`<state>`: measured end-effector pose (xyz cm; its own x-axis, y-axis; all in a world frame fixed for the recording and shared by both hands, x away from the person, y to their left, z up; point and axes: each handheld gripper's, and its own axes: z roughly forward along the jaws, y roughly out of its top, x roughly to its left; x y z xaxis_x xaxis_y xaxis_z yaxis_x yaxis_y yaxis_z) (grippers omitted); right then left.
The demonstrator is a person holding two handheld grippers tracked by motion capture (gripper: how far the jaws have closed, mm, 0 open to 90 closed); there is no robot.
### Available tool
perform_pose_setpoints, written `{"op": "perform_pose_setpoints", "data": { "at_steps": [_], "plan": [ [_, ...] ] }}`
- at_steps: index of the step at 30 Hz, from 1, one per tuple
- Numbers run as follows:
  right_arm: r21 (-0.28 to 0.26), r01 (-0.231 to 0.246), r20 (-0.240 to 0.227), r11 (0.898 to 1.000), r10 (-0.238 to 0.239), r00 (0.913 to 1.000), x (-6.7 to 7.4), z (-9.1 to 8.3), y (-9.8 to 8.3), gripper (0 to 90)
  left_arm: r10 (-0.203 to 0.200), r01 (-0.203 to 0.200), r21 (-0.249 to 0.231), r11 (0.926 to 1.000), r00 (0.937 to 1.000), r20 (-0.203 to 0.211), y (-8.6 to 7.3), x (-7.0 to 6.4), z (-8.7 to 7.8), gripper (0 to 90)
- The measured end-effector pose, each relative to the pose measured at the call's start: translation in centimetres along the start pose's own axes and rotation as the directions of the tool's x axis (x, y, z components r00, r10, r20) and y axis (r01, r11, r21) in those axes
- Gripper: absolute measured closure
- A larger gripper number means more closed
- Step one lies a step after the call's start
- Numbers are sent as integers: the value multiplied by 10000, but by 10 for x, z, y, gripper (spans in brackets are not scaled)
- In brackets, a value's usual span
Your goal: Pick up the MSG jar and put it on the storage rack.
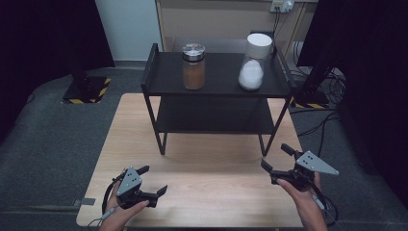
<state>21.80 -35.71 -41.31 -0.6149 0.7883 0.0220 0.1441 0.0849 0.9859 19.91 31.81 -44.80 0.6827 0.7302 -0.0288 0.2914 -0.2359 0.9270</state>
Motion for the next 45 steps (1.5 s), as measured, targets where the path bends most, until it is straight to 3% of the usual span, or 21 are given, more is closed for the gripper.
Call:
{"op": "perform_pose_setpoints", "data": {
  "at_steps": [11, 24, 45],
  "plan": [
    [-105, -224, 147, 9997, 226, 9996, 7, -12, -28, 39, -83, 82, 45, 10000, 9999, 91, -4, -1, 3, 13],
    [-156, -524, 414, 9985, 530, 9977, 10, -18, -49, 37, -170, 171, 27, 9999, 9998, -135, -7, -2, 3, 13],
    [-57, -634, 753, 9980, 636, 9951, 19, -22, -65, 41, -116, 118, 66, 9999, 9995, -285, -8, -4, 5, 13]
  ]
}}
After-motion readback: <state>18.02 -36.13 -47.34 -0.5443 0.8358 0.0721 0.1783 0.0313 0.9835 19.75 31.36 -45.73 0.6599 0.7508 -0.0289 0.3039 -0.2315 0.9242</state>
